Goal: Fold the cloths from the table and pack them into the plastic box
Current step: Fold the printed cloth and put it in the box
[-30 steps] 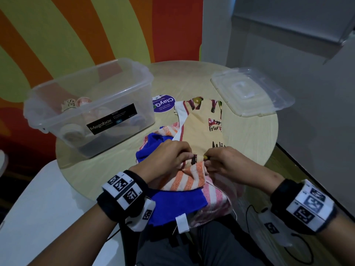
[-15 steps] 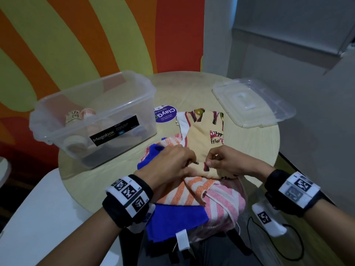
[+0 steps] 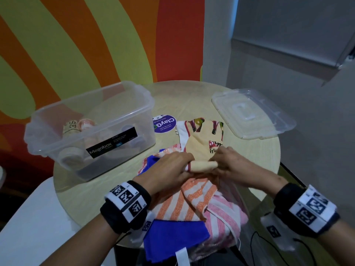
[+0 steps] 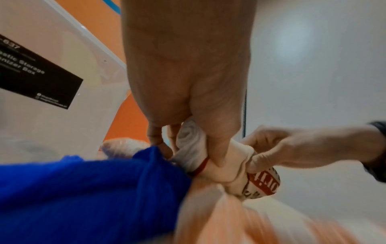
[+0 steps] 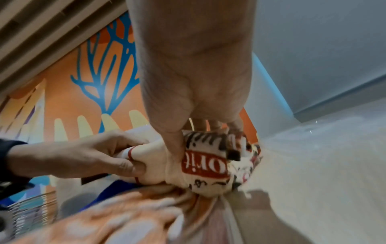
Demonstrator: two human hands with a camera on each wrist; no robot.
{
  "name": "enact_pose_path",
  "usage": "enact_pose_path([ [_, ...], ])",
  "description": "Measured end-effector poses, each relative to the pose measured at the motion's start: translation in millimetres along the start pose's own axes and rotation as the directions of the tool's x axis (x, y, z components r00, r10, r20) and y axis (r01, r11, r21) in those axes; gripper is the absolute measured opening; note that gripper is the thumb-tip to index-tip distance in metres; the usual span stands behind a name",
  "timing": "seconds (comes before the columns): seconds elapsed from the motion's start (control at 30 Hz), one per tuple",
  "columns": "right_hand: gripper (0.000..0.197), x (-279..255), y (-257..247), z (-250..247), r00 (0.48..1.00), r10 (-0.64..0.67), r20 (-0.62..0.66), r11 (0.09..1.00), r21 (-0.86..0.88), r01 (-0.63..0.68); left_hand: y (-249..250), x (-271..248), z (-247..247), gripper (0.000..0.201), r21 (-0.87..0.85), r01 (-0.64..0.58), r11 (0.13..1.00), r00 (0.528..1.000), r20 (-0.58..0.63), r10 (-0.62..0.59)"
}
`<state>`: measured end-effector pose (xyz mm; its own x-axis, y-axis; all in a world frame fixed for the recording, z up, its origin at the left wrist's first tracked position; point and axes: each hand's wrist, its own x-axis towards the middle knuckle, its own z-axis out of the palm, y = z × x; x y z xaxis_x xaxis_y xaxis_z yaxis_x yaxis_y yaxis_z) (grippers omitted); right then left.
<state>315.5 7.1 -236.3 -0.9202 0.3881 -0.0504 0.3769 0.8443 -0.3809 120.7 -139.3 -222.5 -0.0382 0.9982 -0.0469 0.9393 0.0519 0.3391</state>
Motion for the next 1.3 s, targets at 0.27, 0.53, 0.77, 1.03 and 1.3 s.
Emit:
enact_pose_path([
  [0.27,0.020,66.5,16.9,-87.3,0.943,0.050,-0.328,0.997,0.069,-0.028,-22.7,89.1,-81.2,0.007,0.162,0.067,0.984,0.958,-0.286,-0.018],
  [0.53,0.032,101.6,11.2,-176.9,0.653,-0.095,-0.751,0.995,-0.061,0.075,-1.0,109.3,-179.5,0.032,0.228,0.034,0.973,0.717,-0.684,0.135],
  [0.77,0.031,8.5,-11.8,-108.1,0.949,-0.209,-0.237,0.975,0.024,0.220,0.6,-5.3,-91.4,0.017,0.024,-0.091,0.996,0.950,-0.297,0.094],
  [1.03,0.020,-37.5,3.0,-1.0,0.981,-0.128,0.145,0.960,0.267,0.086,3.2,-47.3,-3.5,0.039,-0.038,0.021,0.999,0.985,0.170,-0.015],
  [1.3,0.022,-19.3,15.8,15.4,0.992,-0.009,0.123,0.905,0.424,-0.044,0.8,-18.5,2.4,0.037,-0.068,0.260,0.963,0.963,0.096,-0.253],
])
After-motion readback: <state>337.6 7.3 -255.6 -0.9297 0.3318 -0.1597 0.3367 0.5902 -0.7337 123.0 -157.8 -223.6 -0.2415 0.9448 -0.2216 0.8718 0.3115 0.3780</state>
